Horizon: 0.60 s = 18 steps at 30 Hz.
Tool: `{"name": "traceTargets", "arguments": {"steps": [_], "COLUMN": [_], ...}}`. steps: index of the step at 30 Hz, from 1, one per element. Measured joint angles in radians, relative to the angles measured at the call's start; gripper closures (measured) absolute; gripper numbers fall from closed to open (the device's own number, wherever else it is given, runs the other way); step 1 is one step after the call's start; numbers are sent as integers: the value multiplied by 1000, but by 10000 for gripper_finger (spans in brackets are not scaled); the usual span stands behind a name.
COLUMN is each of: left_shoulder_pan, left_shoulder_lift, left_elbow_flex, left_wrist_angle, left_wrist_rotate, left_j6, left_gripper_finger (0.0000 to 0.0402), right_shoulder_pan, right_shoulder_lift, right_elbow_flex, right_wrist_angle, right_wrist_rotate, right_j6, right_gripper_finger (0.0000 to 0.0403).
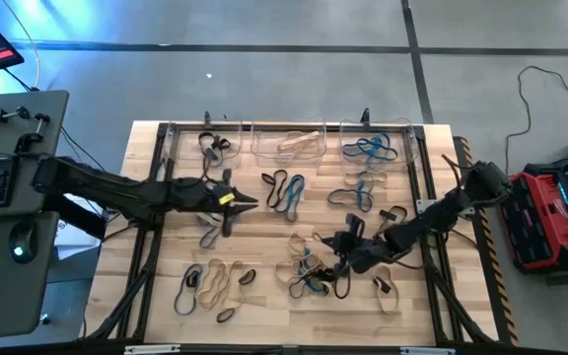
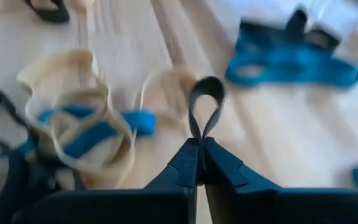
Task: Sort rubber bands into baskets
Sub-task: Put the black rubber band into the left transparent bin
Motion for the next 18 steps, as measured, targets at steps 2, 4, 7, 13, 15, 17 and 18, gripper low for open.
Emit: {"name": "traceTargets", "arguments": {"steps": [2,4,7,13,15,17,18], "left_shoulder_pan": [-8,-24,-51,-78,-78,-78,-78], "left_shoulder_lift": [53,109,188,309,343,376,393], "left_elbow_flex": [0,0,0,9,32,59,74], "left_wrist_angle": [22,67,146,303,306,306,307], "left_wrist_rotate": [0,1,0,-21,-21,-19,-9], "left_j6": [-11,-12,-11,-10,-10,-9,-9], "left_gripper_finger": [344,331,307,259,245,233,229], "right_shoulder_pan": [-32,-61,-92,-116,-115,-114,-112], "right_shoulder_lift": [0,0,0,0,0,0,0], "right_elbow_flex": [35,68,109,162,170,171,171], "right_wrist_angle": [0,3,2,27,53,83,91], "right_wrist_rotate": [-2,-9,-13,-38,-50,-57,-61], "right_j6": [-64,-120,-193,-284,-310,-330,-332], "right_gripper_finger": [397,398,400,401,401,402,402]}}
